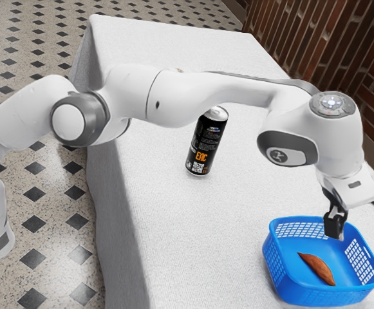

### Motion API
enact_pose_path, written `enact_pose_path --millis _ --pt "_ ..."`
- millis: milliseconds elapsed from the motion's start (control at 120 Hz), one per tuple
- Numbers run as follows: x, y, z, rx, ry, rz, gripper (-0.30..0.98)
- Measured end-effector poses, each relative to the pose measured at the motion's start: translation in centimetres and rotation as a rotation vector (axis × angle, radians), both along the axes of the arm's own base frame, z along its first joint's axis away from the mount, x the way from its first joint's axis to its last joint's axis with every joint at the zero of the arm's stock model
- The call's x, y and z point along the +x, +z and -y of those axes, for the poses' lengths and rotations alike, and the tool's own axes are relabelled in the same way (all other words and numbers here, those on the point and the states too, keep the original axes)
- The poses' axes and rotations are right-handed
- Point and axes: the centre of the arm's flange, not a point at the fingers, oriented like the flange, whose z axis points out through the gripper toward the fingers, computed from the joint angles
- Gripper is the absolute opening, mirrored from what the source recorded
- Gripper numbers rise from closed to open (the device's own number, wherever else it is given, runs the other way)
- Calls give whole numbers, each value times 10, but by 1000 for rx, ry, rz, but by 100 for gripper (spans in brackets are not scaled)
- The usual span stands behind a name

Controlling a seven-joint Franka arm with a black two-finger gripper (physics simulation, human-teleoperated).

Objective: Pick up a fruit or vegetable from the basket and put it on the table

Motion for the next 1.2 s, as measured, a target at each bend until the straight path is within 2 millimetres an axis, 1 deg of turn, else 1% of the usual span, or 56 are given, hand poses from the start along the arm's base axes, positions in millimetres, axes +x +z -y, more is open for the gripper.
enact_pose_path --millis 50,133,175,250,292,342,533,583,633,658,708,825,867,983,1050,1200 --pt "3 -9 0 -11 -6 -4 69" --pt "15 -30 -13 -13 12 -24 69" --pt "18 -36 -16 -17 15 -29 69" --pt "18 -47 -14 -19 8 -42 69" --pt "16 -59 -11 -7 -1 -58 69" --pt "15 -68 -11 -2 -7 -71 69" --pt "13 -75 -5 -11 -30 -79 69" --pt "19 -73 -14 -16 -20 -75 69" --pt "29 -73 -27 -29 -1 -67 69" --pt "34 -76 -32 -38 5 -64 69" --pt "41 -87 -36 -53 4 -62 69" --pt "48 -114 -33 -69 -11 -71 69" --pt "49 -121 -32 -74 -16 -70 69" --pt "49 -125 -26 -85 -33 -56 69" --pt "49 -132 -23 -88 -41 -58 69" --pt "51 -142 -25 -81 -40 -69 69"
